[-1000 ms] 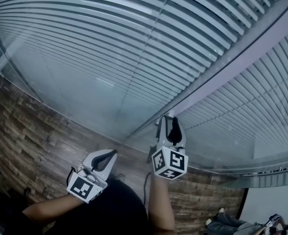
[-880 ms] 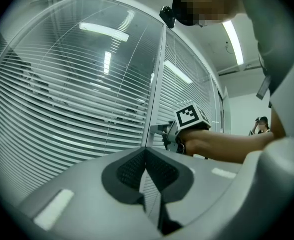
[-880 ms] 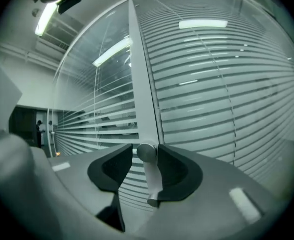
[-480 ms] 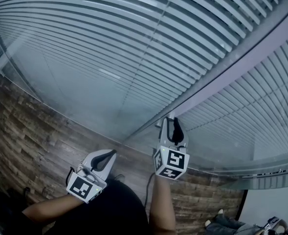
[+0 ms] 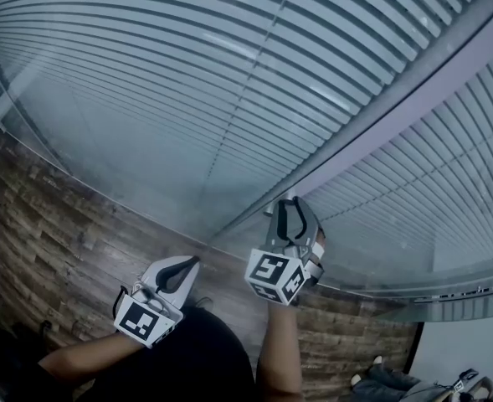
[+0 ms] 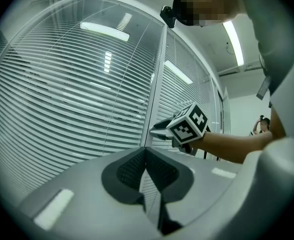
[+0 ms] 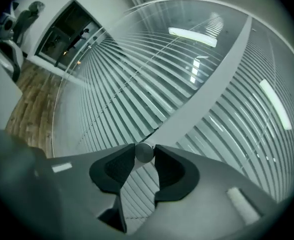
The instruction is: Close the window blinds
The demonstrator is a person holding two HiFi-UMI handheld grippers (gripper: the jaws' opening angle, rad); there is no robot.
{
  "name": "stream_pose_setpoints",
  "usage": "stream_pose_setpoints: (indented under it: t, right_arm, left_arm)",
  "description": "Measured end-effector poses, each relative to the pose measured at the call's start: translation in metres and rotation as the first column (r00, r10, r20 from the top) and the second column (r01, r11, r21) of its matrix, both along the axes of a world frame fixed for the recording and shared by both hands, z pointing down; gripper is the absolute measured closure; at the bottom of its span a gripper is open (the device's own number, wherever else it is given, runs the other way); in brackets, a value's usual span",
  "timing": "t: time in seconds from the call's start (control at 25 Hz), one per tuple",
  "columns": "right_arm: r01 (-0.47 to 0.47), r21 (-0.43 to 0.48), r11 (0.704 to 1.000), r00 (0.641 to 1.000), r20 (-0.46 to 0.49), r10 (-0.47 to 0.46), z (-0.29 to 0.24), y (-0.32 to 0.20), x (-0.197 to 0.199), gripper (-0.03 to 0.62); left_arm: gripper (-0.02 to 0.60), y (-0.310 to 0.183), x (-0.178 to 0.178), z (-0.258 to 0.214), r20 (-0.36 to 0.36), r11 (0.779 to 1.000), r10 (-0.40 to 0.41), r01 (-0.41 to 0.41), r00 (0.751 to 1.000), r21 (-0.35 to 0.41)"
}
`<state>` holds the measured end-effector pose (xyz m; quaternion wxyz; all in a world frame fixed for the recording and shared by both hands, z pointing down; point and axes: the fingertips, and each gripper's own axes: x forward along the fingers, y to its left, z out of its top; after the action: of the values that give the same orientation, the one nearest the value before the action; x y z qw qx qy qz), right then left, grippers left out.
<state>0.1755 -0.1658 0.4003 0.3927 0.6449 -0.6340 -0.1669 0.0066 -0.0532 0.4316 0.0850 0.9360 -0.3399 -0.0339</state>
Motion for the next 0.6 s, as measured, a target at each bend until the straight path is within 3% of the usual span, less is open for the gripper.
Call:
stream_pose_setpoints:
  t: [0.12,0.2,0.24,0.32,0.4,0.48,0.6]
  right_arm:
    - [0.008,0.011,1.000,0.999,0.047,-0.009,-0.0022,0.0008,0.0002,0.462]
    - [0.016,0.045,0.999,0.975,0.220,-0.025,-0.0052,0.0020,-0.0003,0.459]
    - [0.014,0.066,0.998,0.938,0.345,-0.036,-0.0066,0.0032,-0.0004,0.453]
    - [-0.015,0.104,0.995,0.809,0.586,-0.049,-0.0068,0.0055,0.0013,0.419]
    - [-0.061,0.120,0.991,0.700,0.713,-0.044,-0.0039,0.0071,0.0044,0.414]
    - [-0.095,0.128,0.987,0.658,0.752,-0.034,-0.0014,0.0086,0.0064,0.421]
    - [-0.118,0.129,0.985,0.631,0.775,-0.026,0.0010,0.0066,0.0082,0.437]
  left_arm:
    - [0.583,0.0021,-0.0007,0.0012,0.004,1.000,-0.002,0.002,1.000,-0.004]
    - [0.583,0.0021,-0.0014,0.0011,0.004,1.000,-0.005,0.005,1.000,-0.013]
    - [0.583,0.0017,-0.0020,0.0013,0.008,1.000,-0.006,0.006,1.000,-0.017]
    - [0.583,0.0005,-0.0034,0.0021,0.012,1.000,-0.006,0.006,1.000,-0.015]
    - [0.583,0.0010,-0.0040,0.0041,0.010,1.000,-0.003,0.003,1.000,-0.013]
    - [0.583,0.0026,-0.0034,0.0036,0.005,1.000,0.000,0.000,1.000,-0.009]
    - [0.583,0.0013,-0.0029,0.0002,-0.003,1.000,0.001,-0.001,1.000,-0.003]
